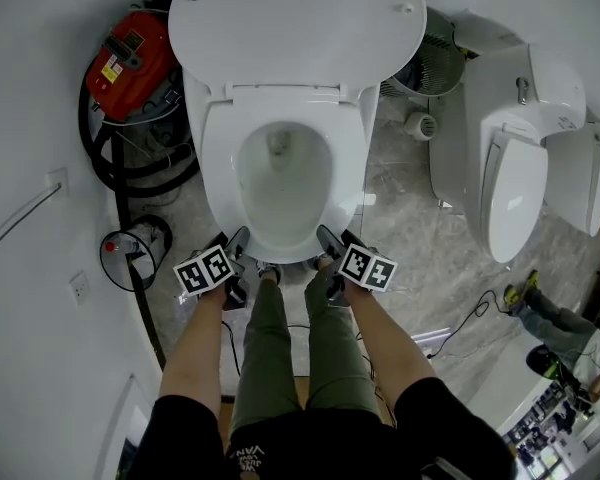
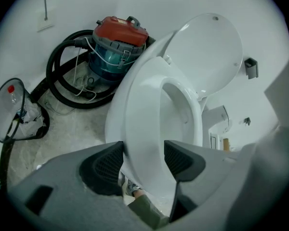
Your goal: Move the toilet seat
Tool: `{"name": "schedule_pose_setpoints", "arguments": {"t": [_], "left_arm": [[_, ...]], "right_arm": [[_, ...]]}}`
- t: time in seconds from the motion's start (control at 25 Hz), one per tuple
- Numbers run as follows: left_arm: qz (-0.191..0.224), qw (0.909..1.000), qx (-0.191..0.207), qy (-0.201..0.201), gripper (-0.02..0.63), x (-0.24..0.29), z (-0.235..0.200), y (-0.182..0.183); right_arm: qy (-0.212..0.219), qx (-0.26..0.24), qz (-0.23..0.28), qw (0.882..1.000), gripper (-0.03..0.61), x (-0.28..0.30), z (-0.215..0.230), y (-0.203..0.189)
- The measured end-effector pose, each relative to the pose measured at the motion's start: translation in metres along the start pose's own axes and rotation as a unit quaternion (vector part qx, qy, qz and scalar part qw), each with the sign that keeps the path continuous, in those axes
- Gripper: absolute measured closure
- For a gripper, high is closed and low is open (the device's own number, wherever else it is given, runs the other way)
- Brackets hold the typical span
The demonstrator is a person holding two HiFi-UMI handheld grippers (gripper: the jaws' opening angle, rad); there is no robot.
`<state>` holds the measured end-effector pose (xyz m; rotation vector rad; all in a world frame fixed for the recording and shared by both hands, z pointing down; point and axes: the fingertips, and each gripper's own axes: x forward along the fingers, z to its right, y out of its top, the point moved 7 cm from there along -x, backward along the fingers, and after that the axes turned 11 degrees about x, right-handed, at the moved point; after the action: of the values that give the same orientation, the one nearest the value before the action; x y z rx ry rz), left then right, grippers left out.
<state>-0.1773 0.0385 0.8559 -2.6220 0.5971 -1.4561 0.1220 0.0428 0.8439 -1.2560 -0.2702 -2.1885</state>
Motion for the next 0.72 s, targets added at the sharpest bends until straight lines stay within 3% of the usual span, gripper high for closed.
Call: {"name": "schedule_pose_setpoints", "arguments": {"t": [0.28,0.72], "left_arm": [[-0.003,0.9998,-0.021,0.002,0.391,-0.006,-0.001,0.001],[0.024,0.9987,-0.033,-0.03,0.376,-0.034,0.014,0.006]], "right_arm": [[0.01,0.003,-0.001,1.0,0.255,-0.006,-0.004,-0.001],[0.03,0.011,0.012,0.999,0.249,-0.035,-0.02,0.001]]}}
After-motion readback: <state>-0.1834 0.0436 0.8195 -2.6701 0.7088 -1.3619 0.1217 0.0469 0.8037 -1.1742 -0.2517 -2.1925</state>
